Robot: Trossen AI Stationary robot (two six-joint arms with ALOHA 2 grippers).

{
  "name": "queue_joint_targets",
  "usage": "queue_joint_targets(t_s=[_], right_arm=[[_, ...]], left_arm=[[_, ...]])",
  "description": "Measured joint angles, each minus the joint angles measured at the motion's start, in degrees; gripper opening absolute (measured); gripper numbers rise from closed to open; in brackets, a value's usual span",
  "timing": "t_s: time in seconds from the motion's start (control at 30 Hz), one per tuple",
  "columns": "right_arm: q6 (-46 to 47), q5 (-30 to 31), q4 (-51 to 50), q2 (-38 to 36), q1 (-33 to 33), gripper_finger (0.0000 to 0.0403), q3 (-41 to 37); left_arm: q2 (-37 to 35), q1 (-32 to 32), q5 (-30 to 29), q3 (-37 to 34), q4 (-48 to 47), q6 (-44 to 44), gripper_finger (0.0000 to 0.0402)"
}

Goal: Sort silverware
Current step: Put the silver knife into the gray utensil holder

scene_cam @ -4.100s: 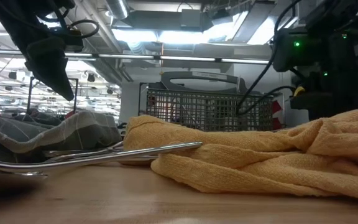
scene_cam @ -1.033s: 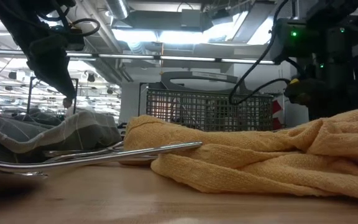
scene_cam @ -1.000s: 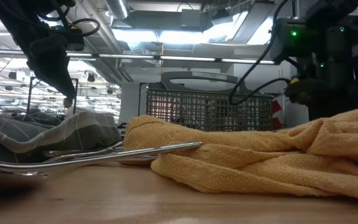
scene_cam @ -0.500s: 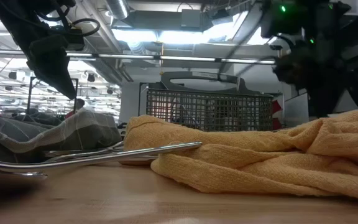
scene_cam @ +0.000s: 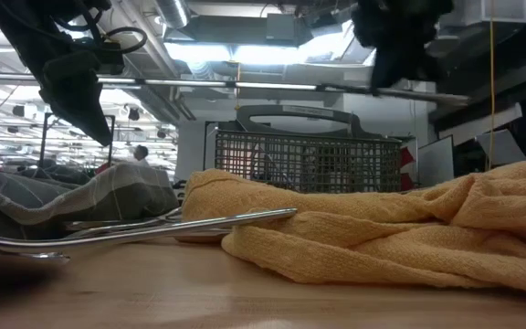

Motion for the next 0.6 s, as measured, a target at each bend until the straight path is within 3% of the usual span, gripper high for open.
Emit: queue_joint_targets(t_s=[0.37,0.6], right_arm=[[-24.1,16.5,23.6,2.3,-0.6,0.0040,0.3],[-35.0,17.4,35.5,6.2,-4.9,0.0040,0.3]], left_arm=[[0.0,0.0,0.0,0.0,0.0,0.0,0.0074],[0.0,0.0,0.0,0.0,0.2,0.0,0.0074]])
